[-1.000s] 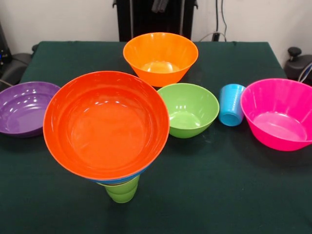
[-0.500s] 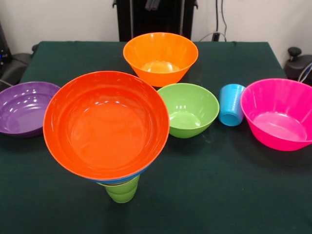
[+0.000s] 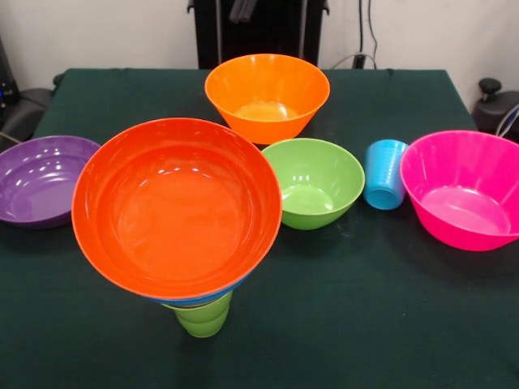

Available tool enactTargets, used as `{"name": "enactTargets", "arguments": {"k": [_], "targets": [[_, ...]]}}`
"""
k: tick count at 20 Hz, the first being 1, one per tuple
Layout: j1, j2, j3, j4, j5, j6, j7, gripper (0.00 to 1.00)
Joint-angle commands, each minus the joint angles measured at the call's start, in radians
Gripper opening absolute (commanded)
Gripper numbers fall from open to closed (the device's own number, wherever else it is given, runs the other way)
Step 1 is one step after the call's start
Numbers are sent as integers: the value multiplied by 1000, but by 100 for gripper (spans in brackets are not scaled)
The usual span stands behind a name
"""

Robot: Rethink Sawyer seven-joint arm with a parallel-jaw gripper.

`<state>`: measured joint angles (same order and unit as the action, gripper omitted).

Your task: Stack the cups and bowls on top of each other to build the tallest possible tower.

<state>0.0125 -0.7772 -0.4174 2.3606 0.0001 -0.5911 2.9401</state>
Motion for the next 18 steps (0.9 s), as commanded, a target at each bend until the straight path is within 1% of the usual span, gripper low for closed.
{"name": "enactTargets", "arguments": {"k": [1,8,12,13,14,18], "targets": [[-23,132,96,48,-44,-53,151,100],[-11,211,107,28,-5,-112,156,100],[-8,243,106,25,-3,-149,160,100],[4,280,113,17,11,-178,170,100],[9,295,114,12,16,-187,169,100],[19,315,115,8,30,-190,159,100]]}}
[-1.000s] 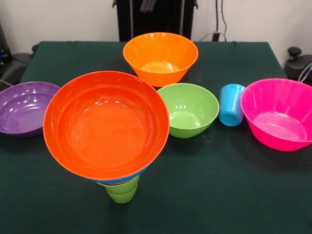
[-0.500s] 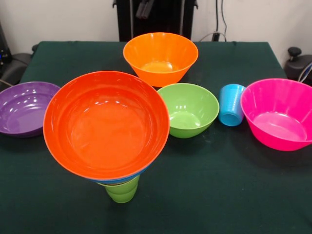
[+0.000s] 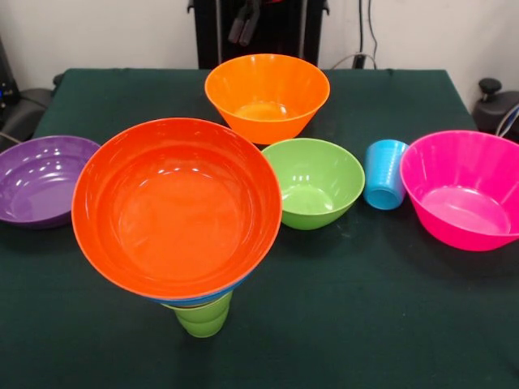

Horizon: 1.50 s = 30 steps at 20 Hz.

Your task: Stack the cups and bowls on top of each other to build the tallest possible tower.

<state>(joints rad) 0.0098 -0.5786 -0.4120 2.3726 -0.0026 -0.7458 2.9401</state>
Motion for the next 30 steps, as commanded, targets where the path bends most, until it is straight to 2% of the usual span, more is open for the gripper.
{"name": "enactTargets", "arguments": {"k": [1,18,30], "targets": [[23,115,110,-5,34,-34,157,100],[35,153,105,-29,56,-49,150,100],[29,280,118,-75,74,-109,158,100]]}}
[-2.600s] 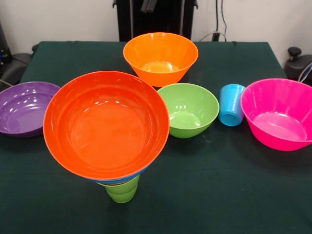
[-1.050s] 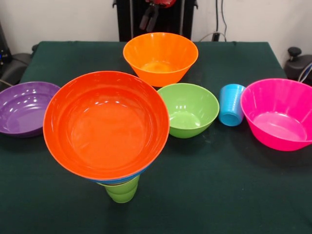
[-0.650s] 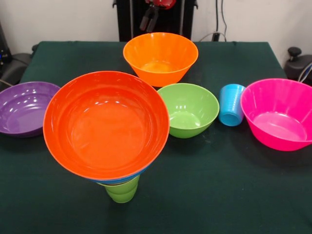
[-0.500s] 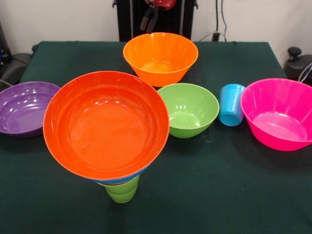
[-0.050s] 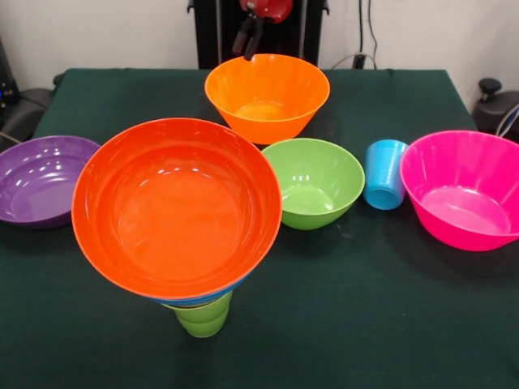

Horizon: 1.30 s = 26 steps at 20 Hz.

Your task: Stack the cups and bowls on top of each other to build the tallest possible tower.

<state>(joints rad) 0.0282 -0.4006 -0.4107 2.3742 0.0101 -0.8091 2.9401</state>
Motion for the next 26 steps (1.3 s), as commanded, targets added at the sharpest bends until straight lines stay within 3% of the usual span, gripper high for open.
{"name": "enactTargets", "arguments": {"k": [1,8,13,26], "targets": [[8,111,117,-79,59,-54,158,100],[-19,150,104,-64,26,-108,165,100],[-47,137,87,-42,-15,-135,160,100],[-67,174,99,-61,-4,-191,148,100]]}}
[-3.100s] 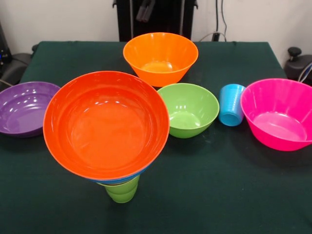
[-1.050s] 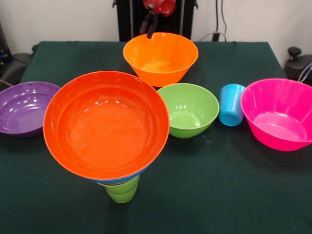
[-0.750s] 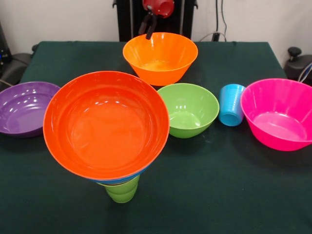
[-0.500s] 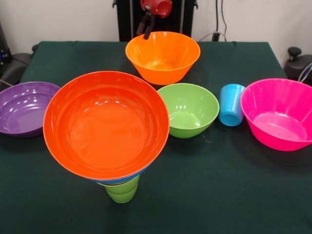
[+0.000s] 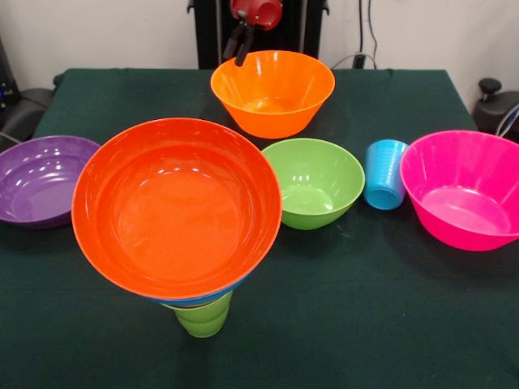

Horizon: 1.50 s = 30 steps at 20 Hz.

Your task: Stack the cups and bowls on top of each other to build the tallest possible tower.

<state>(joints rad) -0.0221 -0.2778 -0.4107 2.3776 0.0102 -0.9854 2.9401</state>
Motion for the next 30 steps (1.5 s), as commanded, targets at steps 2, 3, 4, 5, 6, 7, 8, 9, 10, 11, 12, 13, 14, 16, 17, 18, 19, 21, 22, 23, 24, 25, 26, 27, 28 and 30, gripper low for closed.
{"name": "enactTargets", "arguments": {"k": [2,3,4,5,6,7,8,9,10,11,12,13,14,16,17,18,19,21,22,23,24,25,26,27,28,30], "targets": [[-19,30,105,-61,-6,-1,141,100],[-21,19,108,-61,-7,10,137,100],[-22,5,112,-58,-7,26,133,100],[-24,-3,115,-63,-5,38,128,100],[-26,-15,118,-60,-5,52,126,100],[-28,-23,119,-58,-3,64,123,100],[-29,-32,118,-53,-3,77,119,100],[-30,-36,120,-52,-3,84,118,100],[-32,-41,119,-48,-8,89,115,100],[-33,-43,119,-48,-11,91,113,100],[-39,-46,117,-44,-21,90,113,100],[-44,-53,115,-41,-31,93,110,100],[-49,-60,112,-35,-41,96,107,100],[-62,-68,106,-28,-62,97,103,100],[-67,-70,102,-25,-70,96,101,100],[-73,-74,100,-22,-80,96,99,100],[-76,-76,99,-23,-85,95,96,100],[-76,-58,103,-37,-81,80,97,100],[-74,-43,107,-47,-72,71,99,100],[-71,-32,111,-53,-65,64,100,100],[-66,-19,113,-61,-52,60,99,100],[-59,-10,117,-68,-38,60,98,100],[-57,-5,120,-71,-32,59,98,100],[-59,-3,119,-73,-31,61,97,100],[-58,0,119,-73,-29,61,97,100],[-63,1,115,-72,-34,60,96,100]]}}
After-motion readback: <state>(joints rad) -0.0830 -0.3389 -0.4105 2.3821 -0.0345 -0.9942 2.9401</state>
